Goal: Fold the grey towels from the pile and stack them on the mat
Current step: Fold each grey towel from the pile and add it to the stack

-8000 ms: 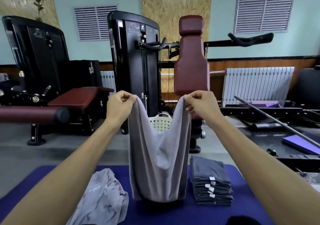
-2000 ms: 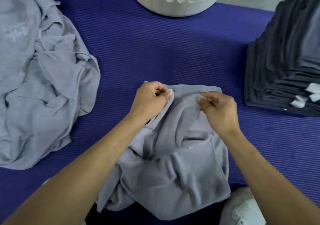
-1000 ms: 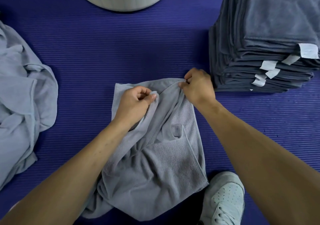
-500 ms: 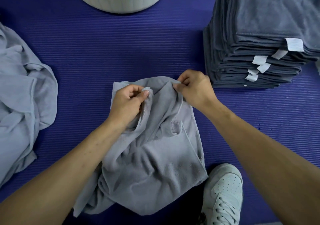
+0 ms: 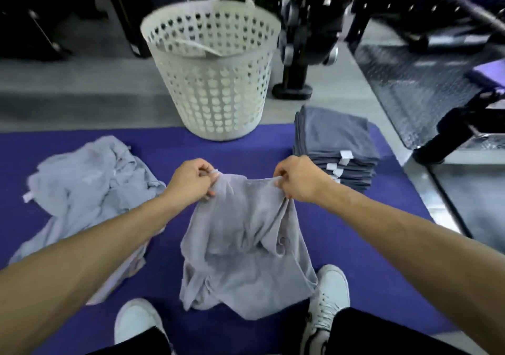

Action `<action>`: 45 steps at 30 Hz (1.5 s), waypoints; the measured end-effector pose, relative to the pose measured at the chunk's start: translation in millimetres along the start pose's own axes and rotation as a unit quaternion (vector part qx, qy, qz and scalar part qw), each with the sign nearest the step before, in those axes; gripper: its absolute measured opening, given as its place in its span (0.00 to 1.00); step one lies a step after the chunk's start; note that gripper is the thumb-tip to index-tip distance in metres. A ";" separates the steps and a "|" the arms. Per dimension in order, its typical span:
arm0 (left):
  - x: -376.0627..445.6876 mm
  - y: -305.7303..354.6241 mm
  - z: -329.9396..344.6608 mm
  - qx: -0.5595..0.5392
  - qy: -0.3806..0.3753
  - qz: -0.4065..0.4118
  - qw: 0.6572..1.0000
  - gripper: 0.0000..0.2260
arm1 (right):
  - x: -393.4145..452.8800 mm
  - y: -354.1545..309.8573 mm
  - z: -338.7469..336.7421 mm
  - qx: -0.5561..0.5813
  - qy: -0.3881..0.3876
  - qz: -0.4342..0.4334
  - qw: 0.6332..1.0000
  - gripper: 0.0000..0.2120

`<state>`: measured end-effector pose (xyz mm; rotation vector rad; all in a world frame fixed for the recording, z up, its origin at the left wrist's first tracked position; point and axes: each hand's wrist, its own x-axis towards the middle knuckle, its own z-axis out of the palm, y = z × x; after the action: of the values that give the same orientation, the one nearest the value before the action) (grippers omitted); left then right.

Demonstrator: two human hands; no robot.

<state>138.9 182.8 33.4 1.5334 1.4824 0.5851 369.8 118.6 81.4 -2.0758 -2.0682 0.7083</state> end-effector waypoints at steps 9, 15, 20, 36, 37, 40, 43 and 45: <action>-93.5 92.4 -67.3 0.049 0.019 0.029 0.998 0.08 | -88.7 -69.5 -61.5 -0.059 0.134 0.032 0.989 0.08; -135.0 78.3 -58.3 0.093 0.120 0.104 0.983 0.04 | -129.1 -35.4 -48.8 -0.001 0.128 0.126 0.984 0.12; -141.0 82.6 -60.3 0.082 0.149 0.099 0.980 0.04 | -133.9 -28.1 -58.0 0.140 0.189 0.081 0.968 0.13; -82.4 62.8 -41.4 0.141 0.033 -0.111 0.983 0.08 | -81.6 -22.4 -41.7 0.040 0.097 0.157 0.982 0.10; -73.5 61.7 -42.7 0.118 0.063 -0.065 0.989 0.06 | -75.5 -23.8 -41.4 0.066 0.125 0.145 0.979 0.09; -63.2 78.2 -52.7 -0.014 0.155 0.081 0.985 0.04 | -62.9 -34.9 -49.1 0.186 0.240 0.078 0.950 0.08; -62.7 99.9 -67.2 -0.085 0.192 0.162 0.964 0.05 | -53.7 -45.8 -63.4 0.238 0.300 0.020 0.924 0.06; -61.8 103.3 -78.5 -0.081 0.190 0.188 0.960 0.05 | -49.7 -50.4 -71.0 0.238 0.313 -0.004 0.919 0.06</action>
<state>118.0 157.6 173.3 1.6445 1.3777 1.2546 355.3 89.7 176.3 -1.7091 -1.3837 0.4058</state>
